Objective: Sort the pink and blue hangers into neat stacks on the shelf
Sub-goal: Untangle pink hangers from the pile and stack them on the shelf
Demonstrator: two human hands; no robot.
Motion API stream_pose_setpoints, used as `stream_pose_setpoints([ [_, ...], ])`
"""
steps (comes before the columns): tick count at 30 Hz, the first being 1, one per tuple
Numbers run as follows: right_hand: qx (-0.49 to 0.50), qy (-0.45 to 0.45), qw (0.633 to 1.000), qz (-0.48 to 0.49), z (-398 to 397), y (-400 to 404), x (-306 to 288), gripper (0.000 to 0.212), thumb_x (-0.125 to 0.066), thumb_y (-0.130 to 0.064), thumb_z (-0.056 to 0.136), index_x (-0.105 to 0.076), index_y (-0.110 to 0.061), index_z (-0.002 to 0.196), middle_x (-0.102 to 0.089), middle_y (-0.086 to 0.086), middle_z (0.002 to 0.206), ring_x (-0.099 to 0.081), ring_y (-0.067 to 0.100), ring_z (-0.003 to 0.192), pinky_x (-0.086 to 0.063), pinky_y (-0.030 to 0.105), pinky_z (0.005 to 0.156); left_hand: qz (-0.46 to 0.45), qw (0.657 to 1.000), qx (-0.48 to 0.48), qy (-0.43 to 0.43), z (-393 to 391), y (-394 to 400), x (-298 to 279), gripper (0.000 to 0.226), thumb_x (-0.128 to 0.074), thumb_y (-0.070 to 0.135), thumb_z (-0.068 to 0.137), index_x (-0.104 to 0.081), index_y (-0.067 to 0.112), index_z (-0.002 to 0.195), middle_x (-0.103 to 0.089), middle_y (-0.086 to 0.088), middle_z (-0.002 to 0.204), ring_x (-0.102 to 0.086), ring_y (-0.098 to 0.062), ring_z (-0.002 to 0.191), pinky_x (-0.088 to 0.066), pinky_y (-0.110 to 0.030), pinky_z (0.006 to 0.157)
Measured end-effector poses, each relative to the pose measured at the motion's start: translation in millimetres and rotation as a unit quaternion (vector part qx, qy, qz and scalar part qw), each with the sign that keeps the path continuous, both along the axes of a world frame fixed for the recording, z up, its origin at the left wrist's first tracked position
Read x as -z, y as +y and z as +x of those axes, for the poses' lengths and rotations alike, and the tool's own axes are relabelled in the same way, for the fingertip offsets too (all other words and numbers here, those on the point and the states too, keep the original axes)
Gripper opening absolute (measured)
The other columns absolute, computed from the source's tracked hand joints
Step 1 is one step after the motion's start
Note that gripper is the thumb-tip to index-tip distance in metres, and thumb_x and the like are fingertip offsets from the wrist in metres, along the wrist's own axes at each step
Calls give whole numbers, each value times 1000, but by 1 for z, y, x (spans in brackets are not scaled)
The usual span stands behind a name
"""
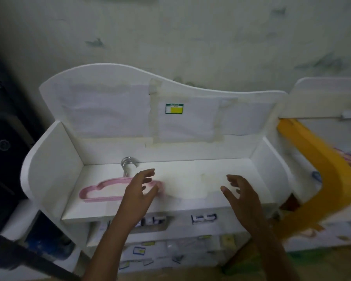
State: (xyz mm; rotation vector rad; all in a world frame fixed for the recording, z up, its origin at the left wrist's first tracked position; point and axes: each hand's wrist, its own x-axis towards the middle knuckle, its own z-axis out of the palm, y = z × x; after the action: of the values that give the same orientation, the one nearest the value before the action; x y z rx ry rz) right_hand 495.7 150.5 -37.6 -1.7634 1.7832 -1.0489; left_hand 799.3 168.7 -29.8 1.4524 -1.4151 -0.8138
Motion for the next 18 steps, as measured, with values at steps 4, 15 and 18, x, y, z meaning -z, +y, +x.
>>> stream_pose_setpoints([
  [4, 32, -5, 999, 6, -63, 46, -13, 44, -64, -36, 91, -50, -25, 131, -53, -11, 126, -50, 10, 116, -45, 34, 100, -18, 999, 36, -23, -62, 25, -13, 40, -66, 27, 91, -54, 33, 128, -57, 14, 127, -56, -1, 115, -45, -23, 95],
  [15, 136, 31, 990, 8, -225, 172, -18, 44, -68, -33, 89, -52, -20, 129, -58, -2, 123, -52, 9, 106, -43, 27, 86, -26, 989, 143, -12, -237, 85, -17, 36, -66, 19, 91, -55, 26, 125, -58, 6, 124, -56, -5, 113, -45, -4, 77],
  [18, 175, 12, 985, -1, -261, 195, -26, 43, -68, -33, 89, -53, -20, 127, -55, -4, 119, -53, 11, 106, -43, 27, 83, -34, 984, 173, -22, -279, 87, -23, 36, -66, 21, 91, -55, 28, 125, -58, 7, 125, -56, -6, 113, -52, -23, 88],
])
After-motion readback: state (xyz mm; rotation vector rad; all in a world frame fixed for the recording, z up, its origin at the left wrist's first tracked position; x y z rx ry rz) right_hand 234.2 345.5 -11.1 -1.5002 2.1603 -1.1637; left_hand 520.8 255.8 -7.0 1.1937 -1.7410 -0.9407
